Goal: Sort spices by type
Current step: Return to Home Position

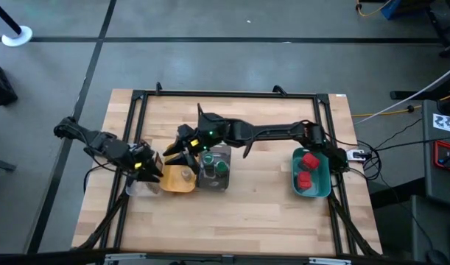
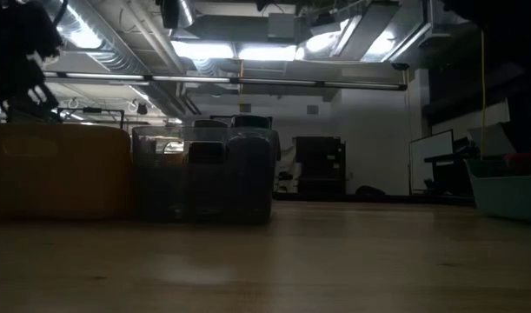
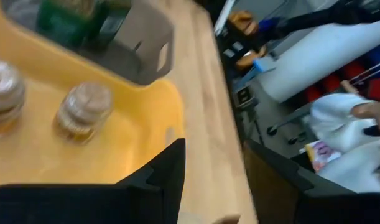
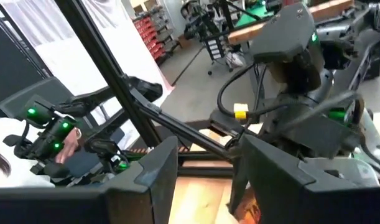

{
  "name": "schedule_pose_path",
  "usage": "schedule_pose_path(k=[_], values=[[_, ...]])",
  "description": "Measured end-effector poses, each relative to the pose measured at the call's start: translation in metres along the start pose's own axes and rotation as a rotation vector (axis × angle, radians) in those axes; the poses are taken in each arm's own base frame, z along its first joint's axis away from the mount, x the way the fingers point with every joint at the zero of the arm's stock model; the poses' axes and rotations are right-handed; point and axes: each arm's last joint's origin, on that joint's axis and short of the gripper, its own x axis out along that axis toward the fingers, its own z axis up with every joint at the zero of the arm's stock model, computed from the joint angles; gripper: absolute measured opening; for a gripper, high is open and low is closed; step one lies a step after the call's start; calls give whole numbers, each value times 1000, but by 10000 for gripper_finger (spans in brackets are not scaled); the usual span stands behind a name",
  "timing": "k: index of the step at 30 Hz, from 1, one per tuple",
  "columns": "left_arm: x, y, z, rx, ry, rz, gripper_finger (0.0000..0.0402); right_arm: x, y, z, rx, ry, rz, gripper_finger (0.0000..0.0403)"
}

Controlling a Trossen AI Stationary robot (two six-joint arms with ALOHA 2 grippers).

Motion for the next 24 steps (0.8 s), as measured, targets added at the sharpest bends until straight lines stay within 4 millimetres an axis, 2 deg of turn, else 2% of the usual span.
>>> schedule_pose_path(k=[7, 11, 18, 24], values=[[-14, -17, 18, 55, -83, -75, 148, -7, 8, 10, -17, -9, 13, 182], [-27, -29, 31, 123, -142, -119, 148, -17, 18, 23, -59, -5, 21, 182], [-52, -46, 50, 268, -249, -160, 148, -53, 39, 47, -100, 87, -98, 182], [-65, -53, 60, 348, -340, -113, 148, -85, 57, 61, -164, 172, -218, 182]])
